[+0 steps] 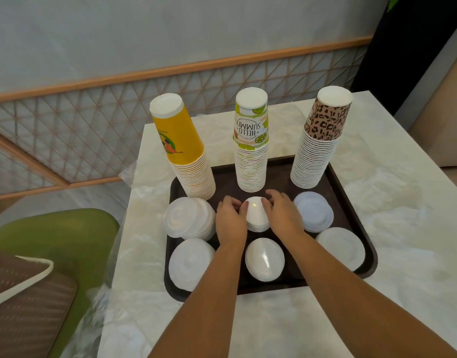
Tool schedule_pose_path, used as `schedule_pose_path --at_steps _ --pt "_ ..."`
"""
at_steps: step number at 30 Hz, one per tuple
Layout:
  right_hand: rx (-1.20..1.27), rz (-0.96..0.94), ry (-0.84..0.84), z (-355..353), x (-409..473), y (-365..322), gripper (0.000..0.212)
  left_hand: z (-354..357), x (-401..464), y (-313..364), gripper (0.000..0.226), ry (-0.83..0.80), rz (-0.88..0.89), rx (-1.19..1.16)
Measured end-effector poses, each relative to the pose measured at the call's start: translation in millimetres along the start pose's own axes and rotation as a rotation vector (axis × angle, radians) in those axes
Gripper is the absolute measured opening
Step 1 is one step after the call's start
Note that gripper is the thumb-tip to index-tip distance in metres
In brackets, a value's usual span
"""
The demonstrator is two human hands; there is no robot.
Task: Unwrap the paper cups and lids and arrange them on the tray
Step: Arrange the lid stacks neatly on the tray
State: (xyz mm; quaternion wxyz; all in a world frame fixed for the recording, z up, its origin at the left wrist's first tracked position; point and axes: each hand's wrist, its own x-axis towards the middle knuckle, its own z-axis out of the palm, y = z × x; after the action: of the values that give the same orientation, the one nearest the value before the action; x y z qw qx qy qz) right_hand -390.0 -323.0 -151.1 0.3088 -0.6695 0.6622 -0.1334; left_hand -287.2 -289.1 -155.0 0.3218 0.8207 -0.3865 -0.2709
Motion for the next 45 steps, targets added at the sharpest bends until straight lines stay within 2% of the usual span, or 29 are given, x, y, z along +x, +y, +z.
schedule_pose_path --at_steps 5,7,9,12,16,19,21,23,26,29,31,34,36,38,39,41,43,45 --pt "0.164 -0.018 0.058 -5.7 -35.1 9.1 0.049 -4.7 -28.8 -2.2 0.035 0.074 0.018 -0.136" --pt "0.202 -0.028 0.066 -7.6 -50.9 19.4 0.040 -7.1 -45.6 -12.2 0.027 0.107 0.008 -0.222" --pt "0.165 -0.051 0.002 -5.2 -64.0 31.7 0.024 -8.2 -62.8 -26.7 0.015 0.044 -0.009 -0.264" --pt "0.086 -0.060 -0.087 0.8 -76.7 42.8 0.017 -7.0 -81.6 -40.9 0.009 -0.065 -0.032 -0.209" --pt "0.040 -0.059 -0.064 3.1 -78.3 42.2 0.017 -6.7 -86.6 -37.4 0.028 -0.070 -0.072 -0.178" --pt "0.032 -0.060 -0.052 4.1 -76.5 41.4 0.017 -6.5 -86.5 -35.6 0.028 -0.067 -0.087 -0.163" --pt "0.020 -0.054 -0.051 4.3 -78.1 40.2 0.017 -7.2 -88.1 -35.2 0.021 -0.057 -0.069 -0.142" --pt "0.015 -0.063 -0.020 5.0 -80.1 38.7 0.018 -10.7 -91.1 -32.4 0.011 -0.011 0.002 -0.125" --pt "0.105 -0.175 0.100 3.8 -82.3 25.5 0.018 -30.6 -93.3 -17.6 0.004 0.199 0.178 -0.152" --pt "0.213 -0.287 0.072 4.1 -80.5 -3.4 0.022 -65.8 -78.3 -5.9 0.015 0.454 0.187 -0.137" --pt "0.219 -0.327 0.036 7.9 -77.5 -24.0 0.026 -87.3 -67.8 -1.9 0.018 0.483 0.188 -0.197" --pt "0.242 -0.319 0.044 16.6 -73.3 -47.8 0.030 -103.3 -62.6 -0.1 0.014 0.417 0.327 -0.242" --pt "0.271 -0.305 0.034 25.5 -72.0 -59.0 0.034 -115.1 -53.0 -13.3 0.020 0.493 0.367 -0.253" --pt "0.269 -0.321 0.022 36.3 -72.1 -65.2 0.039 -129.5 -35.2 -43.8 0.028 0.565 0.264 -0.175" --pt "0.262 -0.335 0.020 41.7 -72.6 -66.5 0.041 -135.9 -26.5 -62.4 0.032 0.543 0.167 -0.101" --pt "0.259 -0.342 0.011 52.5 -73.7 -67.4 0.046 -141.9 -16.7 -96.0 0.034 0.406 -0.017 -0.040" --pt "0.266 -0.312 -0.001 60.3 -75.2 -69.3 0.050 -140.1 -16.7 -114.5 0.037 0.283 -0.126 -0.067" --pt "0.264 -0.307 0.033 65.8 -76.6 -71.4 0.053 -136.9 -21.0 -122.9 0.039 0.239 -0.203 -0.078"
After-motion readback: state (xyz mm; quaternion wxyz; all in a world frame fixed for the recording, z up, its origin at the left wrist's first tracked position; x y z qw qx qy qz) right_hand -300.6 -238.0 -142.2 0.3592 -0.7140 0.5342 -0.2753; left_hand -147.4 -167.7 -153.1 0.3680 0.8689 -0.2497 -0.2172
